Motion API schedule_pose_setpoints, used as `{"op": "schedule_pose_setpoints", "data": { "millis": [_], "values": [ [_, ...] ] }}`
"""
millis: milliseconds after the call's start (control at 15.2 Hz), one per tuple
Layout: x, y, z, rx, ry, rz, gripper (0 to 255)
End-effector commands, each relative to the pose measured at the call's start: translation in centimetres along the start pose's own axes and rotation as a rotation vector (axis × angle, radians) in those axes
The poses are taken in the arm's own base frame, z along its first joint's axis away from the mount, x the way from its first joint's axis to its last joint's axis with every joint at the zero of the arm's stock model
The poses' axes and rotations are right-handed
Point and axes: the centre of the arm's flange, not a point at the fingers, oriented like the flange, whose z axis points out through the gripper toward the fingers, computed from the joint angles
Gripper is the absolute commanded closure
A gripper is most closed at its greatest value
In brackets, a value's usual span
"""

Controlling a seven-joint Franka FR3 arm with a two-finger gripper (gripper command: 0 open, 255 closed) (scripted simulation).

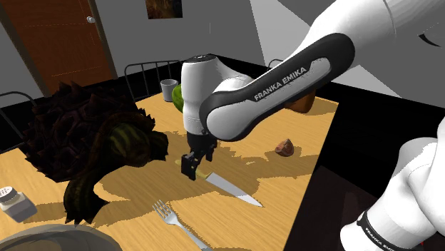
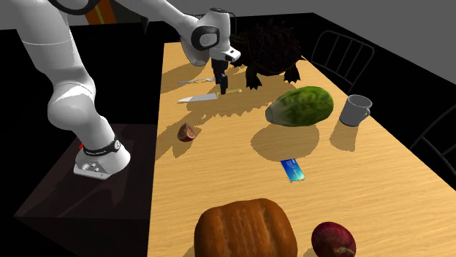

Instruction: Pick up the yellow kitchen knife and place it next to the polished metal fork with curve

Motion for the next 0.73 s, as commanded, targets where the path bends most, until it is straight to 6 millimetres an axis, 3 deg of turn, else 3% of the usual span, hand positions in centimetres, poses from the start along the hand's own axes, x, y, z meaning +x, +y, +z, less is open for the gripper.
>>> {"op": "schedule_pose_setpoints", "data": {
  "millis": [0, 132, 660],
  "values": [
    [-0.1, -0.1, -2.1, 0.000, 0.000, 0.000, 0],
    [-0.1, -0.1, -4.5, 0.000, 0.000, 0.000, 0],
    [-0.1, -0.1, -4.5, 0.000, 0.000, 0.000, 0]
  ]
}}
